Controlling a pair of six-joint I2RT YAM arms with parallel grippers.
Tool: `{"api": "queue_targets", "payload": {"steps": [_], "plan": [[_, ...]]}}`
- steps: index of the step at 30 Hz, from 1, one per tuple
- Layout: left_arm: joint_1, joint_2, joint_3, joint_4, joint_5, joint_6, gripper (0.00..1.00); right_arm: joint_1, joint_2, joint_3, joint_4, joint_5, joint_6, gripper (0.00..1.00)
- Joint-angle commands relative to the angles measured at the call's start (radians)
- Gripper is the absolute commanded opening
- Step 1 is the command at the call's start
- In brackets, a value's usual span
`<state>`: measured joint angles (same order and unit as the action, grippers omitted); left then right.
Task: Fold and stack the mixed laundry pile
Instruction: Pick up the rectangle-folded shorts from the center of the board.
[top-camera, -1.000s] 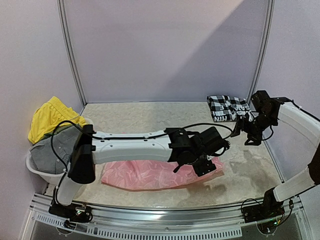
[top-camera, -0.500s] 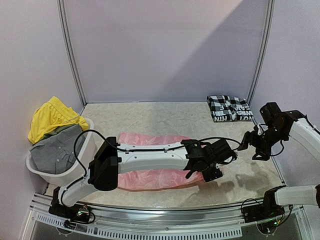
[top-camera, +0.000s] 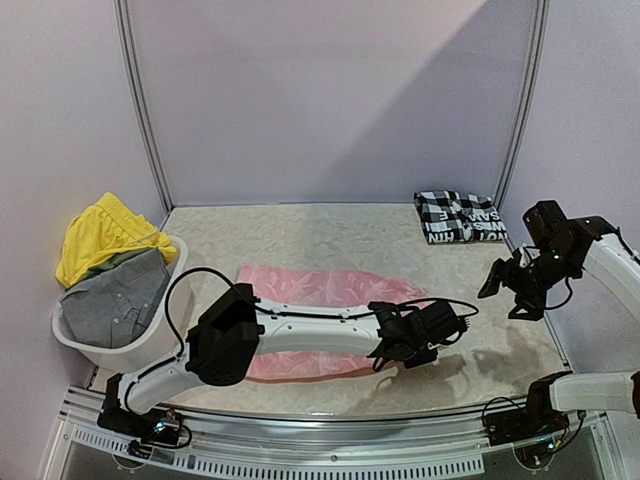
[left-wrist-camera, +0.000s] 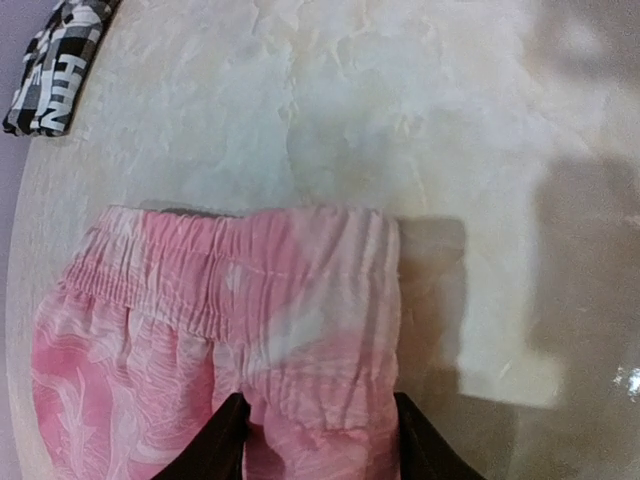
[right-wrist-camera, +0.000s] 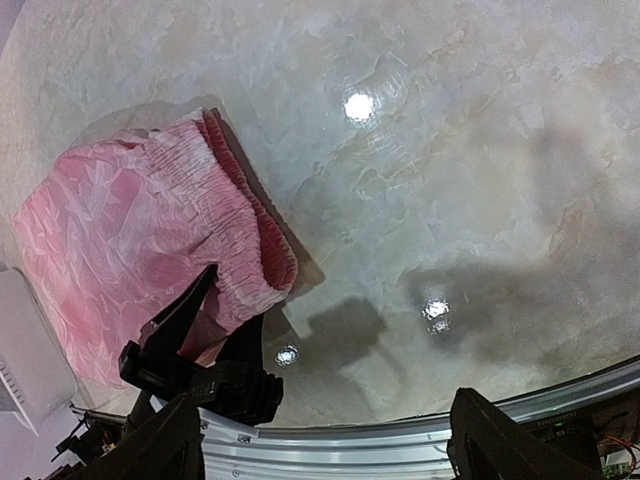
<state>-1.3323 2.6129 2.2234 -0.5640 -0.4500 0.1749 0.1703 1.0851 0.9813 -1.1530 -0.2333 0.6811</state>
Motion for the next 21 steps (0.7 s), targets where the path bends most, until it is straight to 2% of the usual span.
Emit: {"api": "queue_targets", "payload": {"steps": [1, 3, 6, 7, 11, 21], "plan": [[-0.008, 0.013, -0.087, 0.007, -0.015, 0.032, 0.39, -0.002, 0.013, 0.029, -0.014, 0.012, 0.025, 0.88], [-0.008, 0.004, -0.101, 0.022, -0.003, 0.044, 0.28, -0.002, 0.015, 0.030, -0.007, 0.005, 0.032, 0.88], [-0.007, -0.017, -0.116, 0.042, 0.016, 0.051, 0.03, -0.001, 0.013, 0.026, 0.011, -0.001, 0.050, 0.90], [-0.007, -0.030, -0.126, 0.056, 0.025, 0.048, 0.00, -0.002, 0.014, 0.025, 0.018, -0.004, 0.056, 0.91], [-0.006, -0.123, -0.219, 0.148, 0.088, 0.029, 0.00, -0.002, 0.027, 0.012, 0.068, -0.054, 0.074, 0.99], [0.039, -0.355, -0.510, 0.384, 0.241, -0.110, 0.00, 0.000, 0.145, -0.093, 0.278, -0.315, 0.138, 0.99]]}}
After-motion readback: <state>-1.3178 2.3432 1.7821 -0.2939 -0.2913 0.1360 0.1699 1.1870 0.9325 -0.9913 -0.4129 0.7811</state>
